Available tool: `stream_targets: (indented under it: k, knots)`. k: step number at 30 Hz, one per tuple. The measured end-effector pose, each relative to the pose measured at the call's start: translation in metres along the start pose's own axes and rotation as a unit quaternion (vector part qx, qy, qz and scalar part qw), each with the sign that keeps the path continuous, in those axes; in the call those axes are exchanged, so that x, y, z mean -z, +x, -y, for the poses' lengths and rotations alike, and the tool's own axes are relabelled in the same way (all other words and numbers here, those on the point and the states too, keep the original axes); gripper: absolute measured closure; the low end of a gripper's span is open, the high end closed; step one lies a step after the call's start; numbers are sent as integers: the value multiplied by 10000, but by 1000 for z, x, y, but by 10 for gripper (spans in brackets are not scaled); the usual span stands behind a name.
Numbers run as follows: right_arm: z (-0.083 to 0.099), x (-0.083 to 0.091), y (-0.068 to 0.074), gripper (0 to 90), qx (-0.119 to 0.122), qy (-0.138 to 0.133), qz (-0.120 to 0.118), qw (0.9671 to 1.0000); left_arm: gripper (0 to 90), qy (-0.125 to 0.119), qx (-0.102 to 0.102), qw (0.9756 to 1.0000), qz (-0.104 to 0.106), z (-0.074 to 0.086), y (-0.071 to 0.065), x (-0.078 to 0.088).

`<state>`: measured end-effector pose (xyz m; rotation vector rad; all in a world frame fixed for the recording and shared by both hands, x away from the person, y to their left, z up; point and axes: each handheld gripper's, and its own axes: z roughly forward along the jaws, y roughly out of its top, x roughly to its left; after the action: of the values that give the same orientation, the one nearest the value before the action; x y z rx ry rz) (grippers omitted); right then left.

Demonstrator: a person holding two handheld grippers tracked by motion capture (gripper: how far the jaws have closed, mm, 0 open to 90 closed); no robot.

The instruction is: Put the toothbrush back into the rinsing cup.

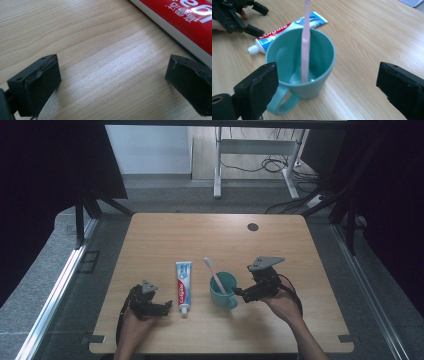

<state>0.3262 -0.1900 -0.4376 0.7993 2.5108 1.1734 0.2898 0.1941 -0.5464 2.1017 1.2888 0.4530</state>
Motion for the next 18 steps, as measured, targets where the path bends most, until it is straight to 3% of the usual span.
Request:
stream_targets:
  k: [6,18]
  knots:
    - [11,7,-6,2,-17,120,174,9998,0,0,-1,10000,1,0,0,0]
    - [30,15,-9,0,-110,85,313,9994,2,-3,19,10000,-1,0,-1,0]
